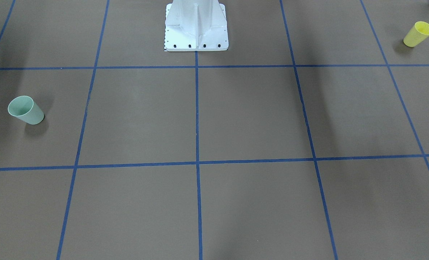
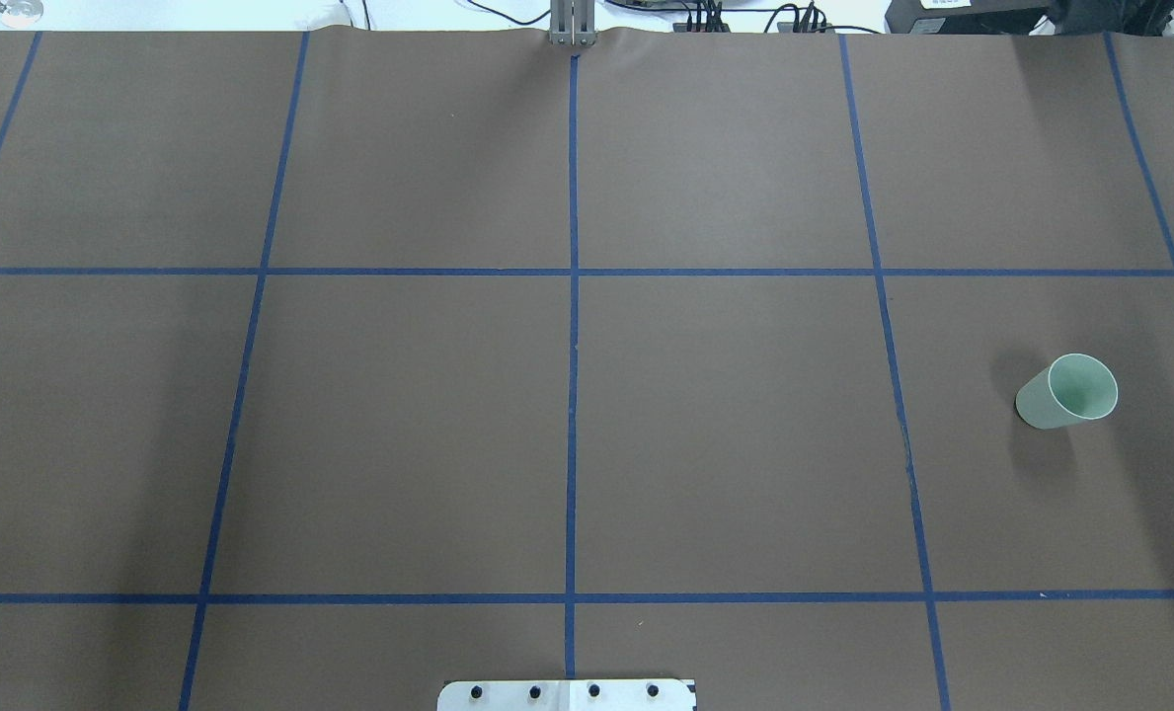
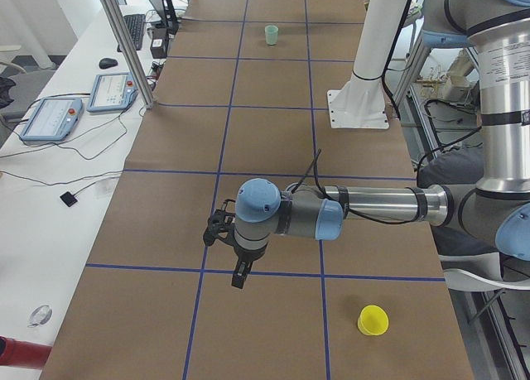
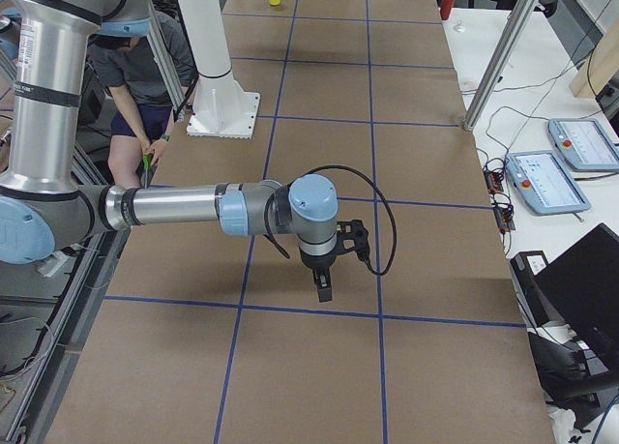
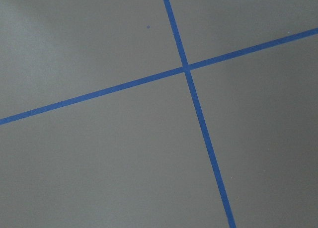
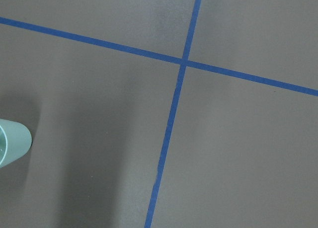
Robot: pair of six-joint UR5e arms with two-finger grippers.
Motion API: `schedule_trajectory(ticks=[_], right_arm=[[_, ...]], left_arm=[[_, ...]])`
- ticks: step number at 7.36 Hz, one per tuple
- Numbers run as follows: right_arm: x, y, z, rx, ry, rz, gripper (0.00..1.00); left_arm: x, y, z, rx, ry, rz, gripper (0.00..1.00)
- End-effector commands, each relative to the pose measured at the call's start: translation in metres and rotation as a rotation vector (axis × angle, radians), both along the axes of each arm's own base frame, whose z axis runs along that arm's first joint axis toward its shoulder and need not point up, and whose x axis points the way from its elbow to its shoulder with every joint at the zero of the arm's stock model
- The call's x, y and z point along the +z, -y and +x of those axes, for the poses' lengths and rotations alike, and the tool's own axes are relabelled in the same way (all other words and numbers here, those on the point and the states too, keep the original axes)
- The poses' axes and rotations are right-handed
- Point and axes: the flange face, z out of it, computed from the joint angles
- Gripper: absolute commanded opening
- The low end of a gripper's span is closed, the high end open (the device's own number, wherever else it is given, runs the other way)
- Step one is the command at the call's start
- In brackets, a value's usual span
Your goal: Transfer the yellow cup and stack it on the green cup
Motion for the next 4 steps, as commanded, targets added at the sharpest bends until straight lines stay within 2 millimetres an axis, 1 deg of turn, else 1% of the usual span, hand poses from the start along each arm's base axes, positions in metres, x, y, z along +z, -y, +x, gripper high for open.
schedule_trajectory(ticks=[1, 3, 4], right_arm=[[0.0018, -0.0019, 0.0000, 0.000, 0.000, -0.005, 1.00], [0.0065, -0.0079, 0.0000, 0.000, 0.000, -0.015, 1.00], [0.0080, -0.0087, 0.0000, 0.000, 0.000, -0.020, 0.99]], left_arm=[[-0.0009, -0.0042, 0.0004, -0.004, -0.001, 0.011, 1.00], [-0.0029, -0.0043, 0.0011, -0.004, -0.001, 0.016, 1.00], [-0.0069, -0.0003, 0.0014, -0.002, 0.000, 0.041, 1.00]])
